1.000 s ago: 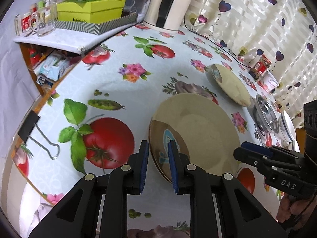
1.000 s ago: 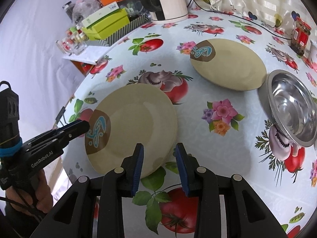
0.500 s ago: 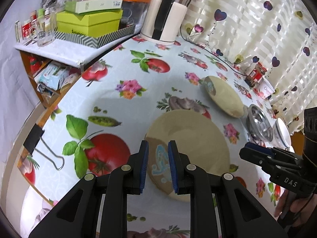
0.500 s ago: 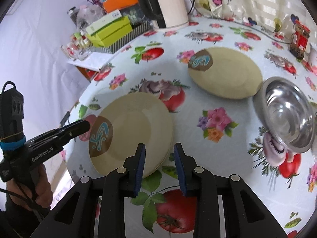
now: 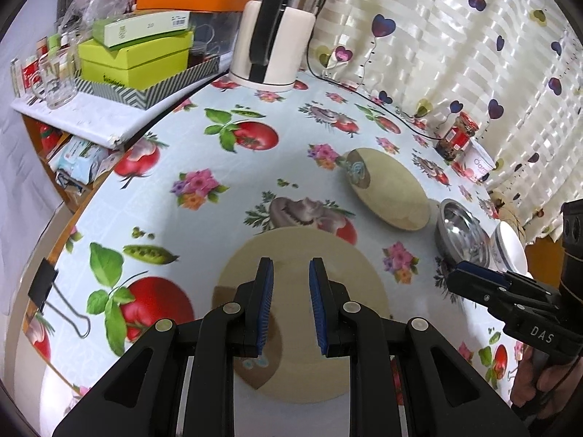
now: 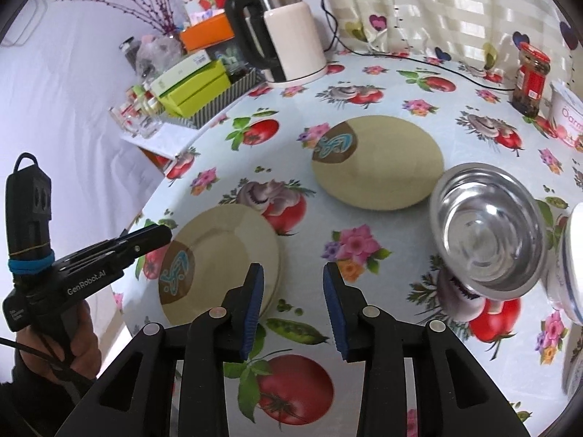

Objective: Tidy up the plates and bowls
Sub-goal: 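Open the right gripper and withdraw it from the plate stack, then move the right gripper to the third beige plate beside the steel bowl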

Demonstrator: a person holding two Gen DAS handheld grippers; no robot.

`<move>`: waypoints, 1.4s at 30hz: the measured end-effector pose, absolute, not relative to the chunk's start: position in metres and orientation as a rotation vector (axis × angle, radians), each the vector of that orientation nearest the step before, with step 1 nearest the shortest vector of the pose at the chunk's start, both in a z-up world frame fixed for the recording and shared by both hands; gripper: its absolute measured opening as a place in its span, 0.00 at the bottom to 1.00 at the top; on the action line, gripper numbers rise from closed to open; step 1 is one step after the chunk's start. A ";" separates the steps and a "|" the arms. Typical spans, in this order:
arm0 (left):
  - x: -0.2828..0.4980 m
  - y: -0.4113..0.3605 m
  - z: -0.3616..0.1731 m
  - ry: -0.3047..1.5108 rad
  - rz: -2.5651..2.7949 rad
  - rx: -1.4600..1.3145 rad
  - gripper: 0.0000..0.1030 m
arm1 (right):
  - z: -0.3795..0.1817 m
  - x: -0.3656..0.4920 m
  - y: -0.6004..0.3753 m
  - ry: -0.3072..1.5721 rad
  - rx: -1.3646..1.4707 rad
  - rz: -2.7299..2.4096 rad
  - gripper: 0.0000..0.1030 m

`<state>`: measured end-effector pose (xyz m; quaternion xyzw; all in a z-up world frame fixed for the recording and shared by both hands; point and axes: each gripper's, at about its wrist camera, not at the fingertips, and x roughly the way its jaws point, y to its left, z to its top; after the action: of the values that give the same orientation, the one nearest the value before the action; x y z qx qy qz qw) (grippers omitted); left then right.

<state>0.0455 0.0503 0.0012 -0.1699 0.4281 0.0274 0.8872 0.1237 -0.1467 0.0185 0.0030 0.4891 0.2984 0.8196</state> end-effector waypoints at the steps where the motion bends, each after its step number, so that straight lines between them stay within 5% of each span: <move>1: 0.047 0.049 0.002 0.889 0.055 -0.353 0.19 | 0.020 0.125 -0.149 1.040 0.009 0.633 0.32; 18: 0.066 0.031 0.010 0.895 0.010 -0.346 0.19 | 0.032 0.137 -0.166 1.021 0.030 0.609 0.33; 23: 0.075 0.028 0.011 0.897 0.005 -0.343 0.19 | 0.032 0.143 -0.168 1.021 0.031 0.606 0.44; 42: 0.110 0.014 0.013 0.902 -0.028 -0.345 0.19 | 0.041 0.179 -0.182 1.000 0.035 0.582 0.44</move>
<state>0.1096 0.0142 0.0133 -0.1660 0.4335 -0.0137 0.8856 0.1789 -0.1817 0.0411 0.0163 0.4726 0.2750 0.8371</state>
